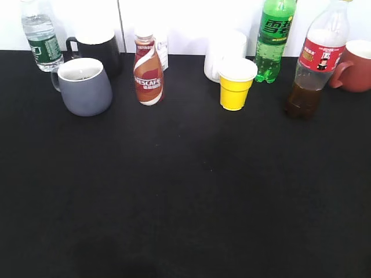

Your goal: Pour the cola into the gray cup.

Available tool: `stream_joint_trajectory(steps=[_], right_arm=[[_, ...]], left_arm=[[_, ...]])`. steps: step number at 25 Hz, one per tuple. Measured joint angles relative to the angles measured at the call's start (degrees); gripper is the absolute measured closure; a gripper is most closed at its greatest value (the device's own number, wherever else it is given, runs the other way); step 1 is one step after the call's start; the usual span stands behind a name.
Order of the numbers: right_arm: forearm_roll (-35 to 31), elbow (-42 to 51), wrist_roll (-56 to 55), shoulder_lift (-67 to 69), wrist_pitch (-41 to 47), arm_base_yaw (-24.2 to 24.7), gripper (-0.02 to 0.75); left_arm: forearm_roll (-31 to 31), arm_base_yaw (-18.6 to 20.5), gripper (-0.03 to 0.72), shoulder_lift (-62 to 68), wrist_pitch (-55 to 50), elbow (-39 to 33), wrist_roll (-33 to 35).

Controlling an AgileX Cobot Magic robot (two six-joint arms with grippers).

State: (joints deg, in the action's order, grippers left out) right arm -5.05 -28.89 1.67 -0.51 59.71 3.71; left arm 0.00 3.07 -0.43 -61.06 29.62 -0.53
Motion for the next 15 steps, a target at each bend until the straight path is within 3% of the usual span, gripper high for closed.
stream_joint_trajectory(steps=[11,15], right_arm=[[0.0,0.0,0.0,0.0,0.0,0.1,0.151],[0.0,0.0,0.0,0.0,0.0,0.1,0.152]], left_arm=[[0.0,0.0,0.461,0.4,0.0,0.0,0.0],[0.0,-4.1,0.461,0.0,0.0,0.0,0.0]])
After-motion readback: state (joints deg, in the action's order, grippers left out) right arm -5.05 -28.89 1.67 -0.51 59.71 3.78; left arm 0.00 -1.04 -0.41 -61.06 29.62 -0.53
